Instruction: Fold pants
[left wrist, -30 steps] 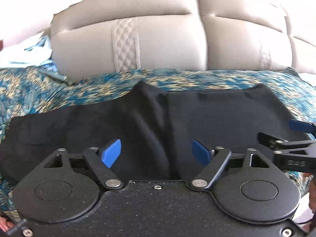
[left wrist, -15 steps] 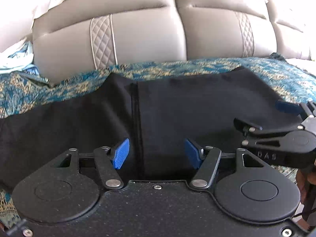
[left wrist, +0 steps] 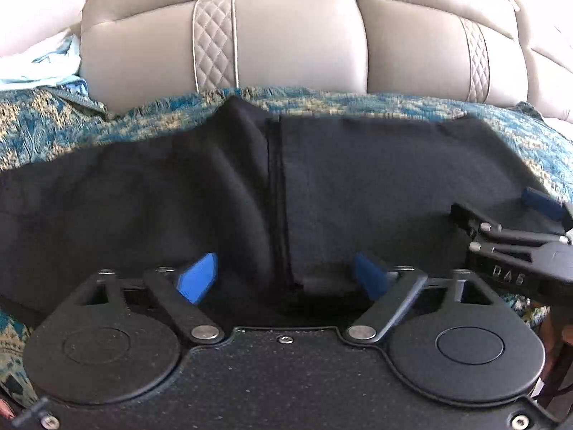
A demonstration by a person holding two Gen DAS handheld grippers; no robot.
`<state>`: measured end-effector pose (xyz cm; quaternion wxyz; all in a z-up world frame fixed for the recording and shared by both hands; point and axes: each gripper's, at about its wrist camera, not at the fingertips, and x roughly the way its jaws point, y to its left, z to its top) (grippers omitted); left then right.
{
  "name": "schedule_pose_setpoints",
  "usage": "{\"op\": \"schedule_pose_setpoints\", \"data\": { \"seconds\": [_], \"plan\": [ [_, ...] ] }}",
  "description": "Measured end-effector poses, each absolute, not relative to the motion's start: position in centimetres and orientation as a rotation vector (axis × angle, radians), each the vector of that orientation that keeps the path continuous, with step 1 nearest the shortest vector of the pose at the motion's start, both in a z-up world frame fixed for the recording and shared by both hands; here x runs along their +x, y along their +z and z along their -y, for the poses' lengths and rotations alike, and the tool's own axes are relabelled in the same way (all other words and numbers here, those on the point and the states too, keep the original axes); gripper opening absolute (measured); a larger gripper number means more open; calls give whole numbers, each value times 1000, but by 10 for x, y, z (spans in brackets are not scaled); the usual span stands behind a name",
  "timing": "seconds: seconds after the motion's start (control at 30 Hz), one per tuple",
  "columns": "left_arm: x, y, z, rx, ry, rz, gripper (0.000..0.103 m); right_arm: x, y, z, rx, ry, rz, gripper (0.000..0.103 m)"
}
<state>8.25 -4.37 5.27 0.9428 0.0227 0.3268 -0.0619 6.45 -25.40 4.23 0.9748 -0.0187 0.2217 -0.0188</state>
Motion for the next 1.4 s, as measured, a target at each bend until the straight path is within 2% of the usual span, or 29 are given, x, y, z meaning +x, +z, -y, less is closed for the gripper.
{"op": "schedule_pose_setpoints", "data": {
  "seconds": [0.07, 0.1, 0.3, 0.53, 0.67, 0.77, 0.9, 1.13, 1.2, 1.4],
  "plan": [
    [84, 65, 44, 32, -137, -623, 28, 64, 42, 253, -39, -40, -442, 103],
    [89, 72, 44, 17, -151, -606, 27, 64, 42, 253, -41, -42, -439, 103],
    [125, 94, 64, 19, -232, -553, 30, 63, 41, 252, -43, -43, -437, 103],
    [155, 63, 84, 33, -205, -653, 31, 65, 46, 254, -48, -38, -454, 103],
    [145, 54, 93, 113, -203, -598, 39, 63, 71, 253, -178, -135, -299, 103],
    [141, 50, 94, 121, -202, -573, 40, 80, 88, 261, -298, -160, -273, 103],
    [142, 51, 90, 98, -211, -574, 40, 128, 100, 286, -284, -134, -405, 103],
    [139, 48, 93, 115, -201, -557, 41, 195, 80, 352, -1, -218, -754, 103],
    [139, 48, 93, 117, -203, -554, 41, 193, 71, 368, 108, -212, -751, 103],
    [138, 48, 93, 126, -205, -549, 42, 185, 72, 362, 78, -243, -728, 103]
  ]
}}
